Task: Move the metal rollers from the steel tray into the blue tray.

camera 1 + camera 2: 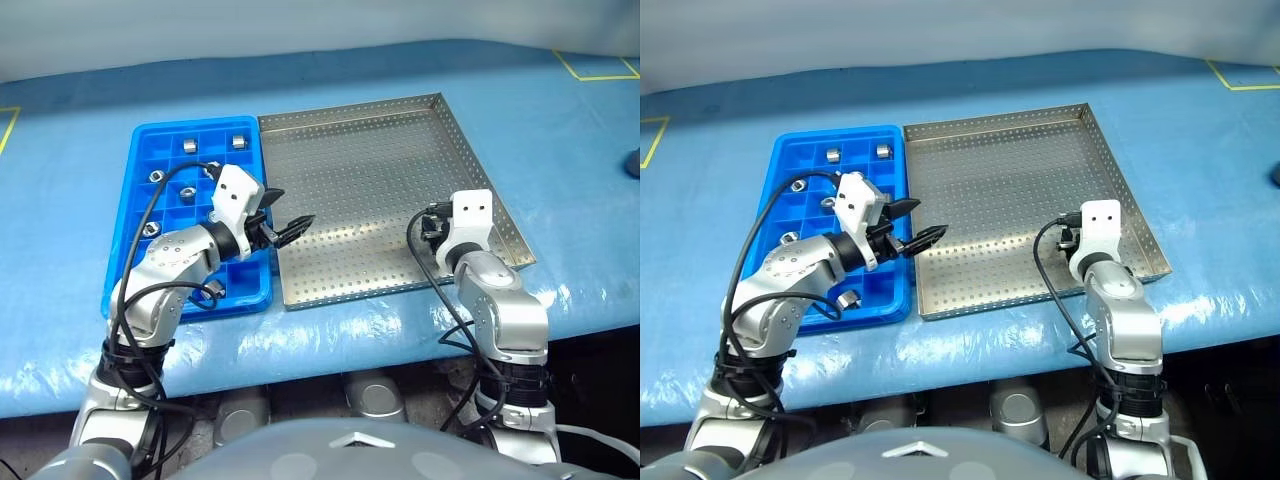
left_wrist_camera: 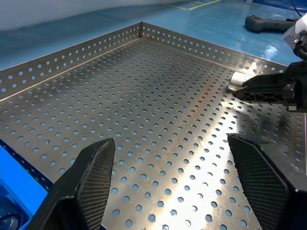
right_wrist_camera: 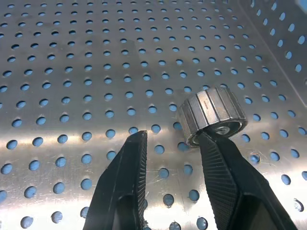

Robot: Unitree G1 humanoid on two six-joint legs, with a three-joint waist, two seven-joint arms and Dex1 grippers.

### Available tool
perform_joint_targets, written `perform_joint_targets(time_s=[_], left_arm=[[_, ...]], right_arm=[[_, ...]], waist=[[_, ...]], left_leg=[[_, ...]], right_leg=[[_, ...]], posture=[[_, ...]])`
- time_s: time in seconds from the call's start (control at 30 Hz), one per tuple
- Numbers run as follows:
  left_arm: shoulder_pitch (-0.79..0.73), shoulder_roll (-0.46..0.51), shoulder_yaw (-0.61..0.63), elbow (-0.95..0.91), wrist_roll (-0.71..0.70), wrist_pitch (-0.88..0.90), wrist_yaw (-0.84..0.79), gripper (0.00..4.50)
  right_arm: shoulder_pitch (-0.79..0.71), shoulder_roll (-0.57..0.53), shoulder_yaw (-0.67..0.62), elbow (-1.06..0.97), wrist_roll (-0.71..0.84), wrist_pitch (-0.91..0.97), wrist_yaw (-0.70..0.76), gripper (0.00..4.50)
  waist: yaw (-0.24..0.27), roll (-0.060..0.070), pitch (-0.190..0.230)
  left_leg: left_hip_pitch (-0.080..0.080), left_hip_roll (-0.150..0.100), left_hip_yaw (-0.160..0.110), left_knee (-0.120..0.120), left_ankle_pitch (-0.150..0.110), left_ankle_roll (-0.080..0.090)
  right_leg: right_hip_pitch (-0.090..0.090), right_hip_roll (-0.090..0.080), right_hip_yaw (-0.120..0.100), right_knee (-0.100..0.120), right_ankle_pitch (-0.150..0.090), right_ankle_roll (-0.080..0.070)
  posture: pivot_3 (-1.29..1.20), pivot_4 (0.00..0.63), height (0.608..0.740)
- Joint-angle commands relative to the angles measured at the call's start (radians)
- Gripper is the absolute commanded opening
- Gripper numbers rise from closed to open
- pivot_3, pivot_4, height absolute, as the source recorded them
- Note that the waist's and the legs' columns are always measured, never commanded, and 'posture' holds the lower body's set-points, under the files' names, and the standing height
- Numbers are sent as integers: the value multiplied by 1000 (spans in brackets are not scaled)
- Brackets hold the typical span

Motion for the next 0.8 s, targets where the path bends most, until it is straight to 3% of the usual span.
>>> perform_joint_targets(time_s=[0.03, 0.07, 0.53, 0.63, 0.8], left_arm=[[-2, 5, 17, -49, -14, -10, 2, 4079], [-3, 4, 15, -48, -13, -11, 2, 4079], [3, -10, -6, -52, -13, -12, 3, 4079], [11, -8, -11, -60, -10, -13, 4, 4079], [10, -9, -10, -59, -10, -10, 7, 4079]], right_arm=[[-49, -2, -23, 10, -55, -58, -78, 2626], [-60, -1, -26, 32, -64, -80, -92, 2904], [-181, 32, -157, 477, -14, -411, -164, 2904], [-193, 47, -156, 470, -15, -401, -202, 2312], [-208, 56, -157, 452, -7, -439, -211, 691]], waist=[[0, 0, 0], [-1, 0, 0], [-4, 1, 0], [-7, 1, 0], [-6, 1, 0]], left_leg=[[0, 0, 0, 0, 0, 0], [0, 0, 0, 0, 0, 0], [2, 0, 1, -1, 0, 0], [2, 0, 2, -1, 0, 0], [3, 0, 3, -1, 0, 0]], right_leg=[[0, 0, 0, 0, 0, 0], [0, 0, 0, 0, 0, 0], [1, 0, 1, 0, 2, -3], [1, 0, 2, 0, 2, -4], [1, 0, 2, 1, 2, -3]], posture=[[-154, 150, 740], [-154, 150, 740], [-162, 150, 740], [-155, 150, 740], [-156, 150, 740]])
